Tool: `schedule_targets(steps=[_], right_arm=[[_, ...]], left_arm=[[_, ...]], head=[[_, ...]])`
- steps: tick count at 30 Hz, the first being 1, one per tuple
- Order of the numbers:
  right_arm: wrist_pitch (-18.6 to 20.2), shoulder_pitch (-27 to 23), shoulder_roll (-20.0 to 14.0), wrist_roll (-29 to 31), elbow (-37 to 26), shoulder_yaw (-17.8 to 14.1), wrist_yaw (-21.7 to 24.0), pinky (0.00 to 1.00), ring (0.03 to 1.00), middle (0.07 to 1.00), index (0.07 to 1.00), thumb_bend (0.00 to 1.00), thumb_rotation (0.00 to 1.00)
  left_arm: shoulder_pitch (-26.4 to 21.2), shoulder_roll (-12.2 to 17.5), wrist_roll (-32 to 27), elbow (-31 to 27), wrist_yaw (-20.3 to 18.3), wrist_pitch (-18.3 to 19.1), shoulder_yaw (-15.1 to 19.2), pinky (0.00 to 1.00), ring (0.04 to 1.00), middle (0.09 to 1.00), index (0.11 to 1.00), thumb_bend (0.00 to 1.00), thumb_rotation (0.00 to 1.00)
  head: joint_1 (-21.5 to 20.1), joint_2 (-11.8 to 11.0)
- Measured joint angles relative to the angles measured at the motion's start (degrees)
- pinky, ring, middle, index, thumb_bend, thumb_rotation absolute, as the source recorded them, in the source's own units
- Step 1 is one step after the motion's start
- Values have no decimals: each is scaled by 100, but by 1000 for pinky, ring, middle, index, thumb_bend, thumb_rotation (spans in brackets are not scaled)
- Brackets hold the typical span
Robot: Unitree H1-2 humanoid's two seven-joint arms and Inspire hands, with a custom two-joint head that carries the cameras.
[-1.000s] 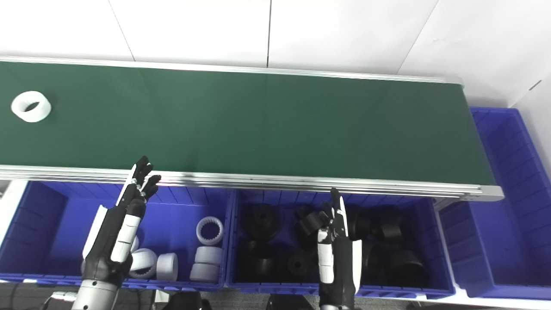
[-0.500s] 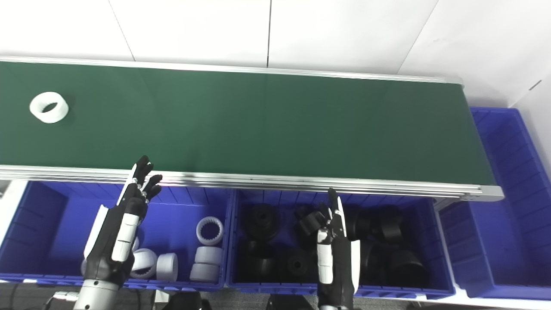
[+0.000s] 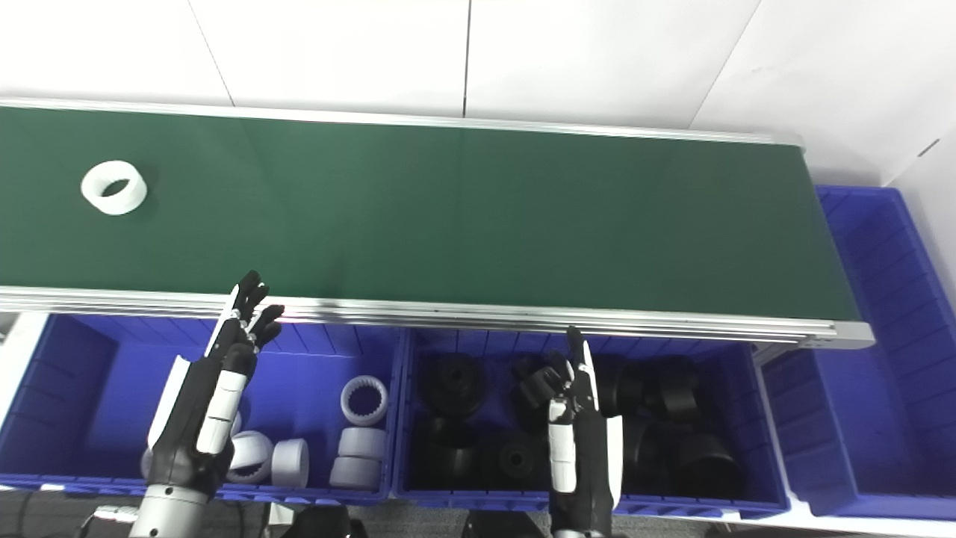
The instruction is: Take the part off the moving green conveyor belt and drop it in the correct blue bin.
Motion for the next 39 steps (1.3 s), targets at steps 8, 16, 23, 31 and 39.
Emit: schedule_targets(steps=[8, 16, 23, 31, 39], right_arm=[[-343, -36, -81, 230, 541, -169, 15, 888, 934, 995, 998, 736, 1000], [-452, -222, -199, 462, 784, -394, 63, 886, 943, 1000, 1000, 752, 1000], [-454, -299, -334, 717, 909, -527, 247, 883, 956, 1000, 1000, 755, 1000], [-458, -336, -399, 882, 984, -669, 421, 887, 951, 1000, 1000, 759, 1000], [-458, -358, -412, 1021, 1005, -737, 512, 890, 960, 1000, 1000, 765, 1000]], left_arm=[[38, -60, -13, 383, 0, -13, -199, 943, 964, 987, 1000, 611, 911], [-27, -194, -165, 905, 10, -548, -350, 824, 910, 974, 935, 498, 742], [-74, -328, -7, 1017, 185, -731, -453, 781, 913, 963, 918, 503, 725], [-102, -411, 123, 1312, 332, -1118, -567, 799, 920, 943, 909, 508, 688], [-213, -417, 238, 1573, 451, -1635, -615, 657, 831, 885, 865, 556, 621]], head=[[738, -712], [1160, -993], [1388, -1116], [1599, -1283], [1880, -1196]])
